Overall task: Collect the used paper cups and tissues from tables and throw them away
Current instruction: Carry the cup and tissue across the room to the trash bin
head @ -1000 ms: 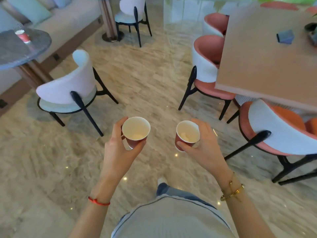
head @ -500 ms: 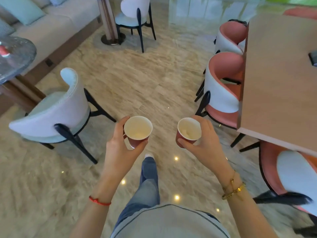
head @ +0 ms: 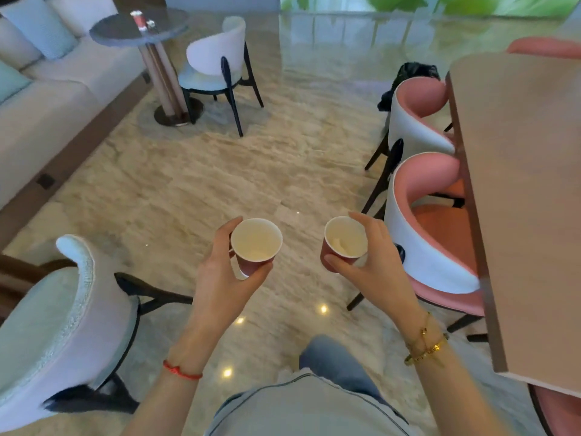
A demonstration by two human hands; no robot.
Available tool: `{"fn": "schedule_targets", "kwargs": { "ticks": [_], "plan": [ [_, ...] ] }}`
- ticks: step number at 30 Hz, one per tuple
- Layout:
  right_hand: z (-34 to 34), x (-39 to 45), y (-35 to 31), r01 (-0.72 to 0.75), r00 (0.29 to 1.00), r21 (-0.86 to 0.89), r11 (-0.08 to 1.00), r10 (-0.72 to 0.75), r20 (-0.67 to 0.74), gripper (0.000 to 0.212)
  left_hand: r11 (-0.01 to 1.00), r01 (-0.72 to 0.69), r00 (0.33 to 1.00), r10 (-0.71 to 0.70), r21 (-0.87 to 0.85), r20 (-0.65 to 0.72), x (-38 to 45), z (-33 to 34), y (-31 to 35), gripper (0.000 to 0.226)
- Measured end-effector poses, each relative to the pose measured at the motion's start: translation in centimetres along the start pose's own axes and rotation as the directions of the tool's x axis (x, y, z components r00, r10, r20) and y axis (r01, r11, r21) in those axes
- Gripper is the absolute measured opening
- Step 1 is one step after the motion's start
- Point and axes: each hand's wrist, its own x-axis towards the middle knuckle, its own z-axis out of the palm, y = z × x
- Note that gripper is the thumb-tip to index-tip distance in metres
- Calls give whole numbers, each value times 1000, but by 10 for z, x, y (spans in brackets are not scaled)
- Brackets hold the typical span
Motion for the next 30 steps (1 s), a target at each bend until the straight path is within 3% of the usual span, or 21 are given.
{"fn": "schedule_targets", "kwargs": {
  "ticks": [8,19,30],
  "plan": [
    [-1,164,62,-89,995,-15,996,88,-51,76,999,-8,996,13,-52,92,178,70,-21,75],
    [-50,440,141,-48,996,-33,998,45,-82,74,994,-73,993,81,-79,91,456,183,10,74],
    [-62,657,220,-146,983,-55,988,139,-119,77,989,-88,981,107,-121,161,688,291,5,73]
  ]
}}
